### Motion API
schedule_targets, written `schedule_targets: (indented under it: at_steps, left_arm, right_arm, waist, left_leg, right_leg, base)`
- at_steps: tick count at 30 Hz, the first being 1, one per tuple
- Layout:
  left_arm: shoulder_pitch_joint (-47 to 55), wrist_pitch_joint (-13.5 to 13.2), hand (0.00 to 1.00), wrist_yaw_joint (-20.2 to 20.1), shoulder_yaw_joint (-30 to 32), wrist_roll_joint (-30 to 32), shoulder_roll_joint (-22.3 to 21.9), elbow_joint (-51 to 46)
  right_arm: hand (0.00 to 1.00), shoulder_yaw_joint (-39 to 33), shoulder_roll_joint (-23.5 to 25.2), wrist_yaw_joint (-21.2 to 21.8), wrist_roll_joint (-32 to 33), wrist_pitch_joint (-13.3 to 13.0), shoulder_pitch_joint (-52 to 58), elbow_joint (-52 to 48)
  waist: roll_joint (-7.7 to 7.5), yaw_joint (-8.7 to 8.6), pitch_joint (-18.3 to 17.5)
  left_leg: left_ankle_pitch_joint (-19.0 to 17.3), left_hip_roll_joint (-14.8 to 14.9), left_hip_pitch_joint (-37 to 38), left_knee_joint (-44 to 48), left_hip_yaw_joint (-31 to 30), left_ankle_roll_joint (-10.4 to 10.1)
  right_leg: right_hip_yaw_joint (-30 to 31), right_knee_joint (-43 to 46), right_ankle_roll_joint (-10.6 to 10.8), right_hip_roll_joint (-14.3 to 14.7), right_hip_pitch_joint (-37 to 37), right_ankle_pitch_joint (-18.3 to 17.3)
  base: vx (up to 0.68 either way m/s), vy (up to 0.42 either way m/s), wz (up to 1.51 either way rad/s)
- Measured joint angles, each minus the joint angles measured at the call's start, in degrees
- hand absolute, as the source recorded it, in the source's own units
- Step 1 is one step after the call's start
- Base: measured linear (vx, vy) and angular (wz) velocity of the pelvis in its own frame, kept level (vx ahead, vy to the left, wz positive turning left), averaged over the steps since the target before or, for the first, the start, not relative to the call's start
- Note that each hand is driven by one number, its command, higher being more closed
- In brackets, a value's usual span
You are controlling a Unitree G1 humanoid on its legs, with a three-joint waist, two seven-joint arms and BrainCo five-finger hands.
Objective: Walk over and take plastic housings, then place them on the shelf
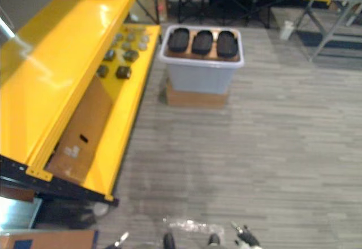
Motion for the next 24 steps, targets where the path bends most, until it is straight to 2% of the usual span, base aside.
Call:
schedule_targets:
  at_steps: [5, 10, 13, 16, 18, 20, 23, 24]
  left_arm:
    - [-2.39, -0.04, 0.0, 0.76, -1.26, 0.01, -0.01, -0.71]
    - [-2.47, -0.12, 0.0, 2.24, -1.3, 0.0, 0.16, -1.81]
    - [-2.17, -0.67, 0.0, 2.6, -1.46, -0.01, 0.1, -1.72]
    - [-1.79, -2.21, 0.0, 2.66, -1.51, 0.0, 0.08, -1.71]
    - [-1.73, -2.34, 0.0, 2.66, -1.46, 0.07, 0.18, -1.66]
    - [-1.3, -2.67, 0.0, 2.71, -1.41, 0.09, -0.13, -1.71]
    - [0.6, -4.03, 0.0, 2.81, -1.36, 0.12, 0.0, -1.71]
    - [1.25, -4.45, 0.0, 2.88, -1.33, 0.12, -0.25, -1.72]
  right_arm:
    - [0.0, 3.61, 0.04, 0.89, -0.18, 0.13, -1.42, -0.11]
    - [0.0, 4.5, 0.06, 0.73, -0.14, 0.11, -1.68, -0.08]
    - [0.0, 6.1, 0.11, 0.93, -0.17, 0.21, -1.61, 0.05]
    - [0.0, 6.16, 0.08, 1.06, -1.28, 0.37, -1.47, 0.08]
    - [0.0, 6.24, 0.18, 1.39, -1.4, 0.58, -1.46, 0.1]
    - [0.0, 6.3, 0.05, 2.03, -1.58, 0.78, -0.97, 0.16]
    - [0.0, 8.15, 0.1, 2.1, -2.5, 1.32, -0.36, 0.44]
    - [0.0, 8.31, 0.02, 2.13, -2.48, 1.32, -0.05, 0.4]
  waist:
    - [0.05, 0.02, 1.54]
    - [0.25, 1.02, 4.01]
    - [0.29, 1.42, 4.07]
    - [0.58, 1.38, 4.24]
    - [0.97, 1.58, 4.7]
    - [0.71, 1.62, 5.25]
    - [0.69, 1.74, 5.22]
    - [1.13, 1.72, 5.25]
  left_leg:
    - [-3.98, 1.82, -3.24, 7.42, 0.0, 0.27]
    - [-4.43, 2.25, -3.62, 10.82, -0.2, 0.23]
    - [-4.91, 2.64, -3.71, 12.46, -0.68, -0.05]
    - [-6.34, 3.63, -3.67, 15.47, -1.49, -0.64]
    - [-7.74, 4.88, -3.7, 17.57, -1.62, -0.83]
    - [-8.93, 5.46, -3.72, 19.81, -1.64, -1.49]
    - [-11.89, 6.6, -3.73, 22.21, -1.69, -1.35]
    - [-12.3, 7.2, -3.79, 22.98, -1.85, -1.41]
  right_leg:
    - [0.27, 2.39, -0.25, 0.58, -1.37, 0.19]
    - [0.3, 4.76, -0.37, 0.55, -1.35, 0.26]
    - [0.18, 5.24, -0.7, 0.74, -0.68, 0.0]
    - [0.01, 6.3, -1.59, 0.97, 0.38, -0.99]
    - [0.03, 7.22, -2.13, 1.87, 0.75, -1.78]
    - [0.08, 7.81, -1.73, 1.98, 1.48, -3.36]
    - [0.29, 7.88, -0.54, 2.84, 2.09, -6.15]
    - [0.31, 8.32, -0.45, 3.22, 1.9, -6.41]
  base:
    - [0.03, 0.007, -0.05]
    - [0.0, 0.008, 0.01]
    - [-0.02, -0.002, 0.05]
    - [-0.04, -0.013, 0.05]
    - [-0.07, -0.027, -0.03]
    - [-0.1, -0.061, -0.05]
    - [-0.12, -0.064, -0.17]
    - [-0.15, -0.059, -0.13]
